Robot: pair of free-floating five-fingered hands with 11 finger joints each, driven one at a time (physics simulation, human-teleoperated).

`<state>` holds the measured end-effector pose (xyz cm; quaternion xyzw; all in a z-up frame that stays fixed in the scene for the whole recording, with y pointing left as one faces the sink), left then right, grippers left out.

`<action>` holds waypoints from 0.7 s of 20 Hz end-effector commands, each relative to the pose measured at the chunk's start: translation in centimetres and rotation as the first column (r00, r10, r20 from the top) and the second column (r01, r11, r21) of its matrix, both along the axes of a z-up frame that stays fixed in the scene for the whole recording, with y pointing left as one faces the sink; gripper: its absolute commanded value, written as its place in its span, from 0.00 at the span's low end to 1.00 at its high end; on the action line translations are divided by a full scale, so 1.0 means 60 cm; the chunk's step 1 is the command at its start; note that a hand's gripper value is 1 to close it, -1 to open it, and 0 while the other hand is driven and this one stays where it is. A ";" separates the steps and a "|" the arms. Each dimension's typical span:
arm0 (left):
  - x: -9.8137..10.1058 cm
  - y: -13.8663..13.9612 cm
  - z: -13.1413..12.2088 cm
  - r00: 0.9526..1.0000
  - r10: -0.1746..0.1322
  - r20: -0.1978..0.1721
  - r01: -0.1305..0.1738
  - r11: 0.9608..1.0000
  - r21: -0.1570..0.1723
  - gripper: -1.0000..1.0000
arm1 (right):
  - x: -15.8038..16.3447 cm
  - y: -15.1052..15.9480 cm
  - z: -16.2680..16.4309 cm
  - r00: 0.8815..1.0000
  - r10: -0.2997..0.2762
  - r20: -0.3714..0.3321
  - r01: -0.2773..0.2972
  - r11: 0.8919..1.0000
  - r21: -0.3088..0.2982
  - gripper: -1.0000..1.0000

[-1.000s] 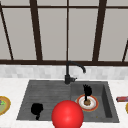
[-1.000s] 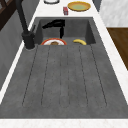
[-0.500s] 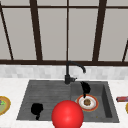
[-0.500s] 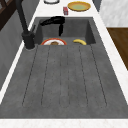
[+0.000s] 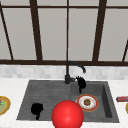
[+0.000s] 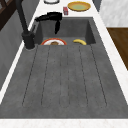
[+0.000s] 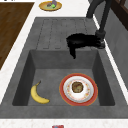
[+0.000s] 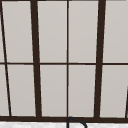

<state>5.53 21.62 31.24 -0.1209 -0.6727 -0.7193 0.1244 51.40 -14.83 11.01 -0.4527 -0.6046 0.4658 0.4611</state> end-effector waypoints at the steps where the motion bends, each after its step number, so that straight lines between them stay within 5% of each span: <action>1: 0.000 0.000 0.000 1.000 0.000 0.000 0.000 1.000 0.000 0.50 | 0.027 0.025 0.018 1.000 0.011 0.000 -0.011 0.999 -0.031 0.00; 9: 0.000 0.000 0.000 1.000 0.000 0.000 0.000 1.000 0.000 0.50 | 0.119 0.045 0.037 0.998 0.000 -0.065 -0.003 0.999 -0.046 0.00; 14: 0.000 0.000 0.000 1.000 0.000 0.000 0.000 1.000 0.000 0.50 | 0.147 0.050 0.036 0.983 0.016 -0.185 -0.025 0.999 -0.048 0.00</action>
